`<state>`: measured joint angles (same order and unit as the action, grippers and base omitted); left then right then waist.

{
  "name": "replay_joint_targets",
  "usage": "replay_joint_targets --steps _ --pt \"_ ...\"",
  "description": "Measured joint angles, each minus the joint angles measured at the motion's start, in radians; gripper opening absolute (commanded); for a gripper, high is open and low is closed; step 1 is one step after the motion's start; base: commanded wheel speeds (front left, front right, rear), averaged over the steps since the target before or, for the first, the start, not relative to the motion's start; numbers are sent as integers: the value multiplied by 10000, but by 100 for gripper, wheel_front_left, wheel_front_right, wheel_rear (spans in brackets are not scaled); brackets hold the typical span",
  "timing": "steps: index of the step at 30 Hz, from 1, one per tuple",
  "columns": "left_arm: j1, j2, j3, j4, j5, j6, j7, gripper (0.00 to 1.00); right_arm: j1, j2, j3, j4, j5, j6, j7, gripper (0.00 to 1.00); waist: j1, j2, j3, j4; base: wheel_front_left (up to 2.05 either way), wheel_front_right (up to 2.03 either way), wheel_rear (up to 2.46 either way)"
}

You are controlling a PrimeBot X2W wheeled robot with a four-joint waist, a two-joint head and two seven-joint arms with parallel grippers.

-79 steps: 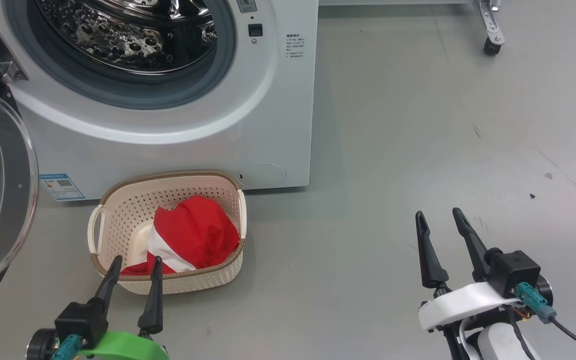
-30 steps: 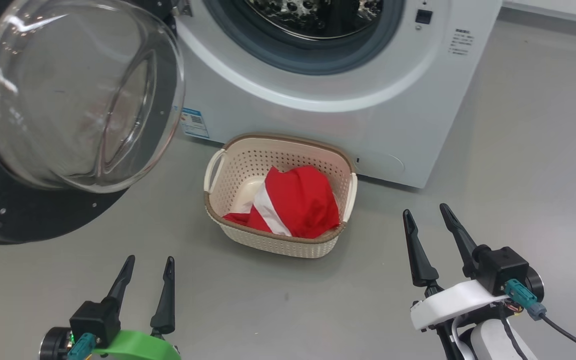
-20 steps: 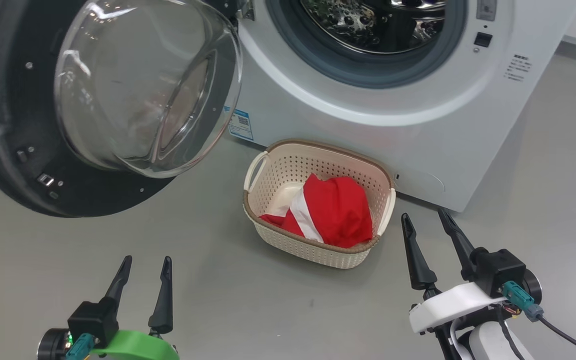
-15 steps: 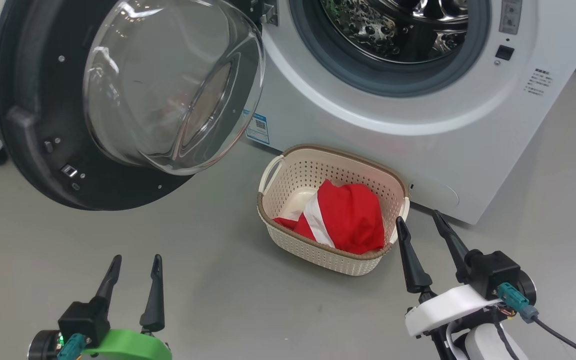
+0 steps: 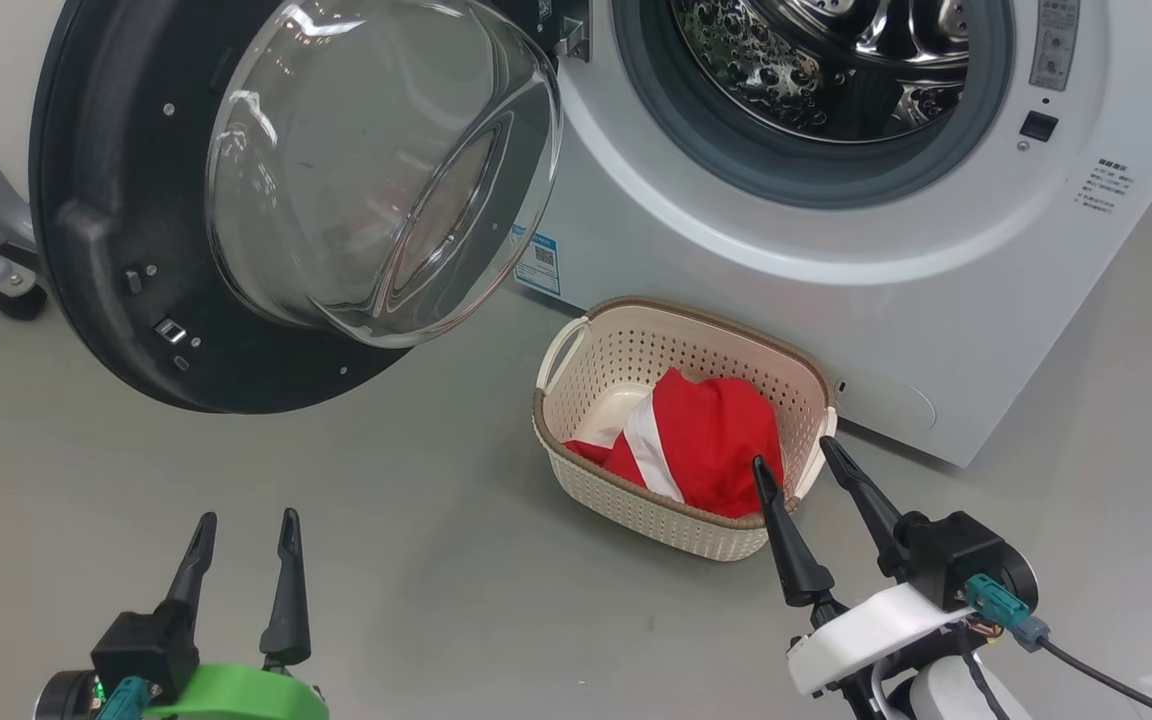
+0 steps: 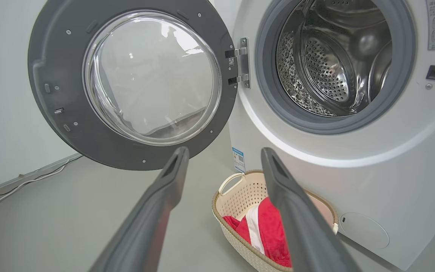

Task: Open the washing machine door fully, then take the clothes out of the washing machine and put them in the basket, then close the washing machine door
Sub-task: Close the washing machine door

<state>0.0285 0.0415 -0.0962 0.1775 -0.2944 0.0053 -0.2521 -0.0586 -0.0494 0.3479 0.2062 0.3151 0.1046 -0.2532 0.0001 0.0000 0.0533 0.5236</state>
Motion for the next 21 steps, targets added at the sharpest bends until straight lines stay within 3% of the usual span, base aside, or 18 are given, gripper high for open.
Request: replay_joint_targets --steps 21 --pt "176 0 10 -232 0 73 0 100 -158 0 77 130 92 73 0 100 0 0 73 3 0 0 0"
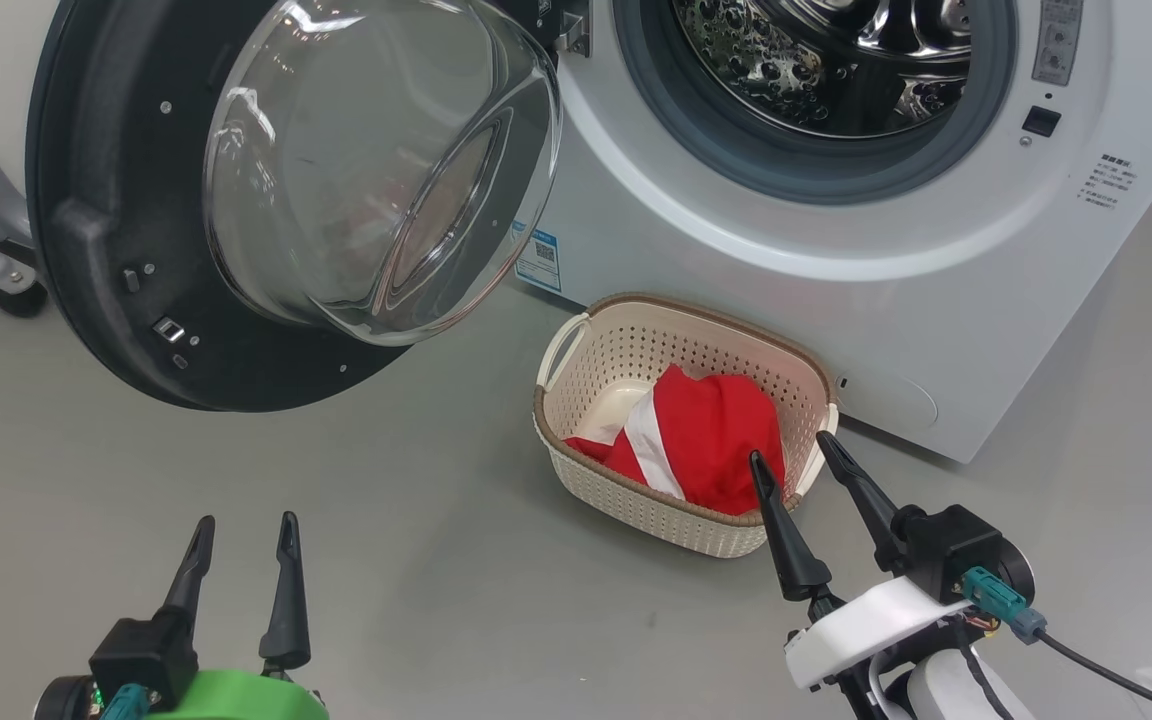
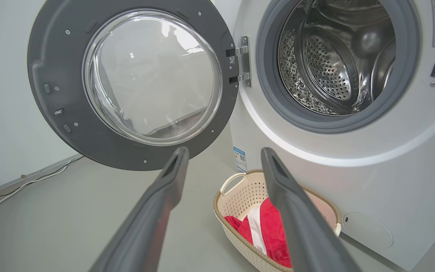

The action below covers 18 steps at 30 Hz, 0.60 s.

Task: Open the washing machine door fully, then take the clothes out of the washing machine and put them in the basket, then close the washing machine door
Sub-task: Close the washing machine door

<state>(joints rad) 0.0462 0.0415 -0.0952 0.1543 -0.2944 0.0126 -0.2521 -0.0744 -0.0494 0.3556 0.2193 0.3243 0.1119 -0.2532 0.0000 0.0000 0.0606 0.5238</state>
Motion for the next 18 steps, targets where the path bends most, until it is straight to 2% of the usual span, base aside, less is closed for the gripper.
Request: replay_joint_targets --steps 18 --pt "12 0 -69 6 -2 0 0 100 -1 0 -67 21 10 -10 0 100 0 0 -53 -50 0 0 0"
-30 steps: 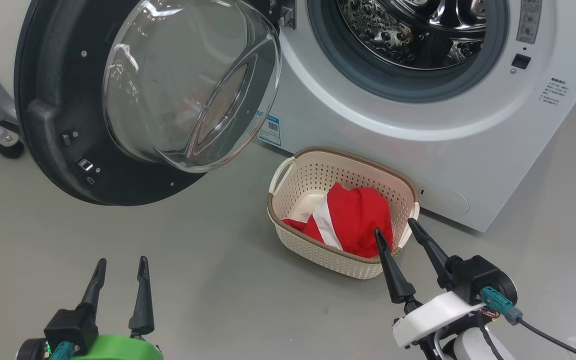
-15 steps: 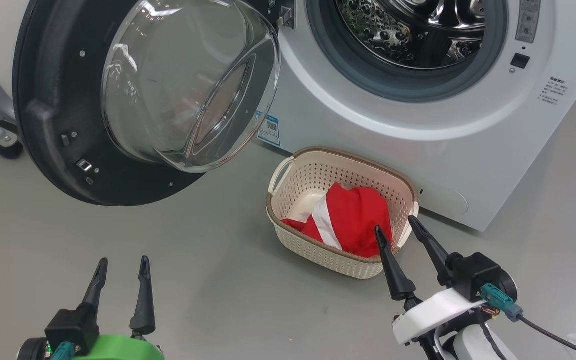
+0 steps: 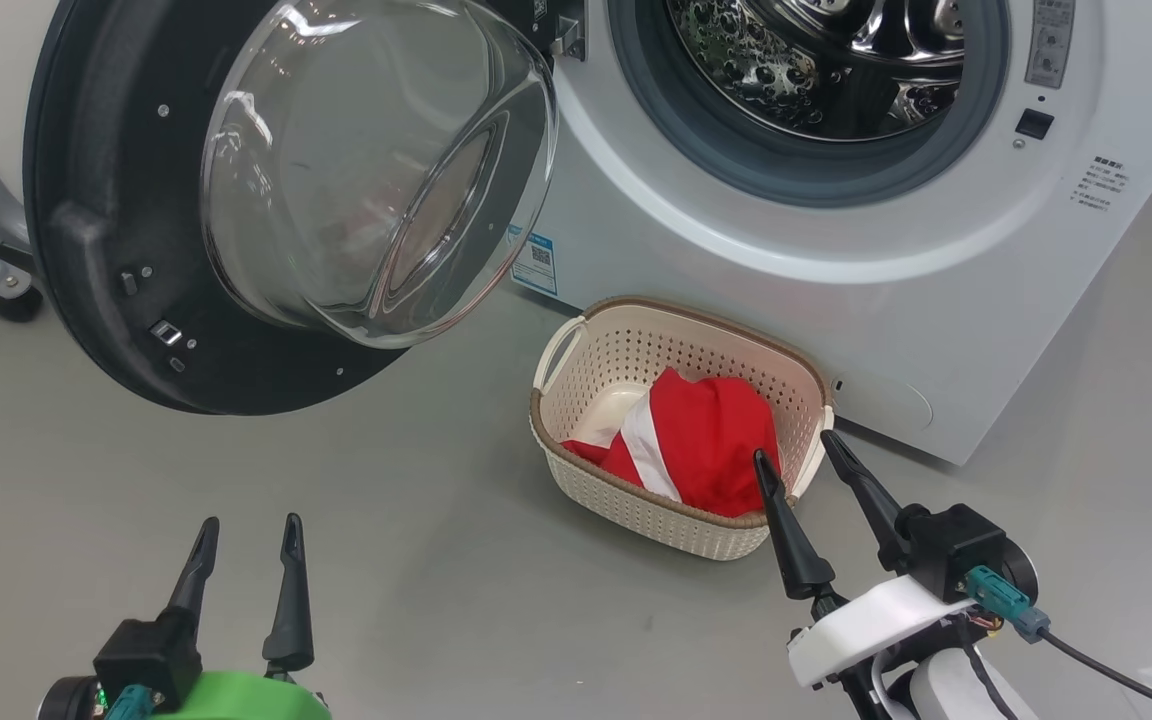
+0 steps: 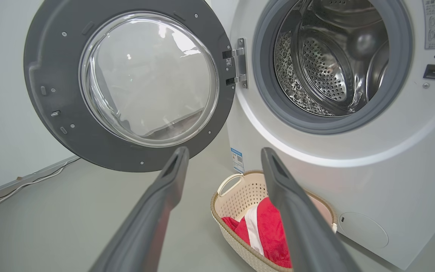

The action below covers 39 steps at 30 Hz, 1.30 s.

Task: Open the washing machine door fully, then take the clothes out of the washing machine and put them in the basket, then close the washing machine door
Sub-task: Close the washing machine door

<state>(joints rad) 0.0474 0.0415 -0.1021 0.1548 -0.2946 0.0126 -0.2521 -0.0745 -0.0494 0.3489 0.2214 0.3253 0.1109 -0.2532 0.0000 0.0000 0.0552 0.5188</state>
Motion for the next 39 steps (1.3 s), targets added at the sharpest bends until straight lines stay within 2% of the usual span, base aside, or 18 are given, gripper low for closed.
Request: replay_joint_targets --steps 14,15,16,17,18,19,20,27,32,36,39 --pt "8 0 -6 48 0 0 0 100 2 0 4 -15 90 -8 0 100 0 0 -96 -44 0 0 0" --pt "12 0 -10 54 0 0 0 95 2 0 12 -15 90 -8 2 100 0 0 -95 -44 0 0 0" --pt "17 0 -10 56 0 0 0 56 2 0 23 -21 90 -23 0 100 0 0 -88 -42 0 0 0" --pt "25 0 -10 56 0 -2 0 38 2 0 38 -42 90 -86 0 100 0 0 -69 -39 0 0 0" --pt "34 0 -10 54 0 -2 0 38 2 2 46 -48 90 -84 2 100 0 0 -45 -33 0 0 0" --pt "42 0 -8 54 0 -2 0 7 2 -2 59 -44 90 -84 0 100 0 0 -31 -27 0 0 0" --pt "44 0 -6 54 0 -2 0 0 2 -2 71 -44 90 -84 2 100 0 0 -23 -22 0 0 0" --pt "49 0 102 -192 0 -15 0 0 4 -2 127 -52 71 -94 0 100 0 0 146 23 0 0 0" --pt "40 63 642 -769 -77 -54 -2 0 2 -6 303 -73 59 -94 0 100 0 0 413 4 0 0 0" --pt "-12 426 905 -1306 -90 -184 0 0 2 -6 466 -75 -69 -94 12 100 0 0 696 -86 0 0 0" --pt "-282 938 1256 -1804 -84 -270 -2 0 -2 -111 449 -130 -134 -98 25 100 0 0 937 -175 0 0 0"
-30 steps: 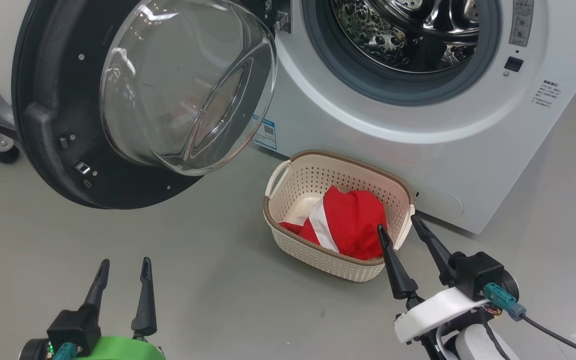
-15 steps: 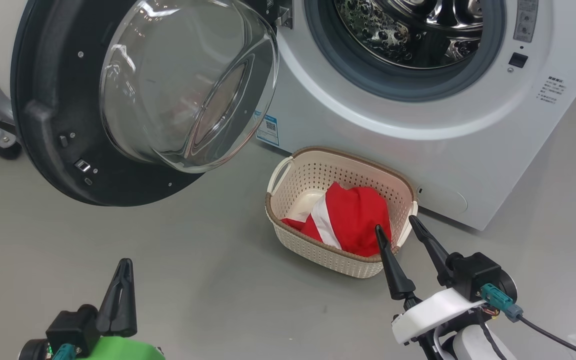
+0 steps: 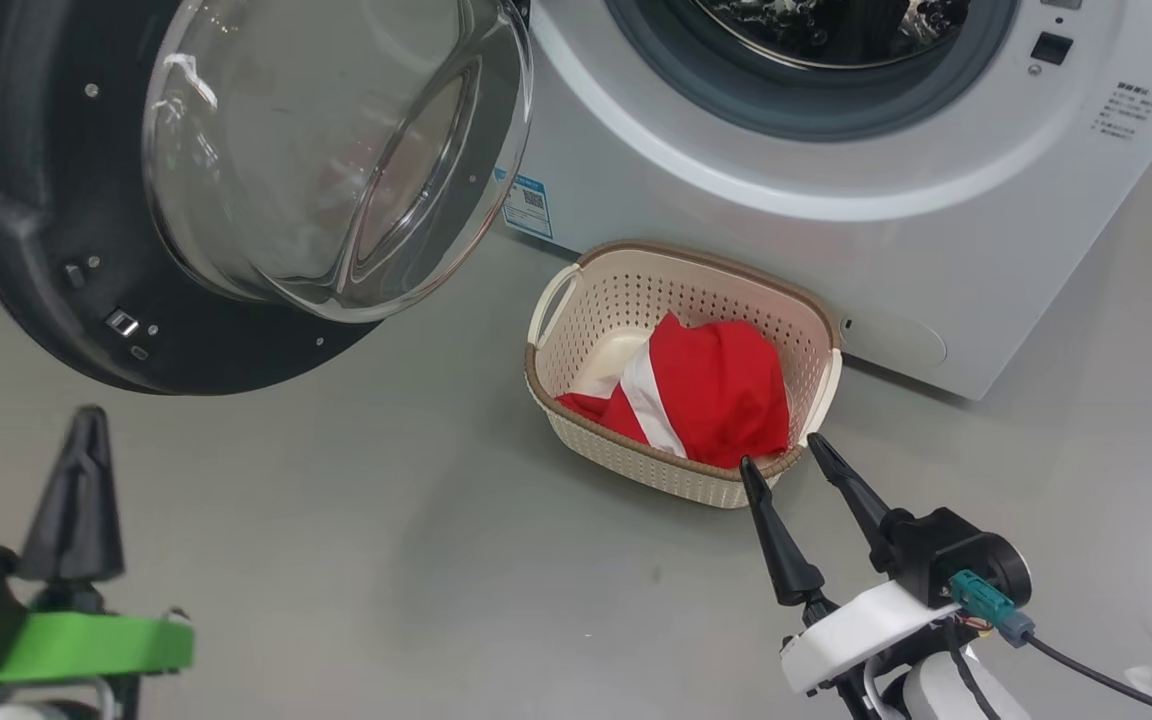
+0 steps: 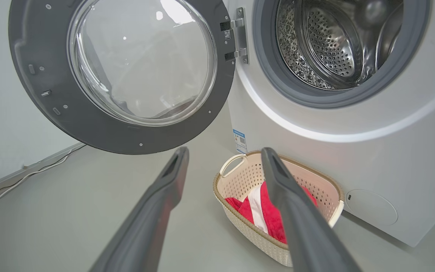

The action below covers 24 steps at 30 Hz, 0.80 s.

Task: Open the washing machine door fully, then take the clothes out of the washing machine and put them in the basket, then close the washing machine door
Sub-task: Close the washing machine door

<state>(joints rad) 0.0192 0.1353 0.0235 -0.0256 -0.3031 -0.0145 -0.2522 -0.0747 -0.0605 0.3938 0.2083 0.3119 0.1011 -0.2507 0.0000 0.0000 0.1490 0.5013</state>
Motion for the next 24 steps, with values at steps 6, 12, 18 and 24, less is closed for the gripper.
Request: replay_joint_targets --steps 6,12,18,24 --pt "-1518 1076 894 -702 -65 -316 -44 0 -243 -382 -59 -182 -198 -69 238 100 0 0 559 -158 0 0 0" --pt "-3300 1871 2326 -681 -1313 -439 274 0 -666 -470 -15 -349 -328 -65 299 100 0 0 1074 -333 0 0 0" --pt "-5013 1904 4100 832 -3783 -219 1229 0 -805 -435 151 -359 -330 -54 299 100 0 0 1319 -675 0 0 0" --pt "-6404 1499 5898 3005 -6525 573 2289 0 -815 -418 150 -305 -330 8 293 100 0 0 1365 -1021 0 0 0"
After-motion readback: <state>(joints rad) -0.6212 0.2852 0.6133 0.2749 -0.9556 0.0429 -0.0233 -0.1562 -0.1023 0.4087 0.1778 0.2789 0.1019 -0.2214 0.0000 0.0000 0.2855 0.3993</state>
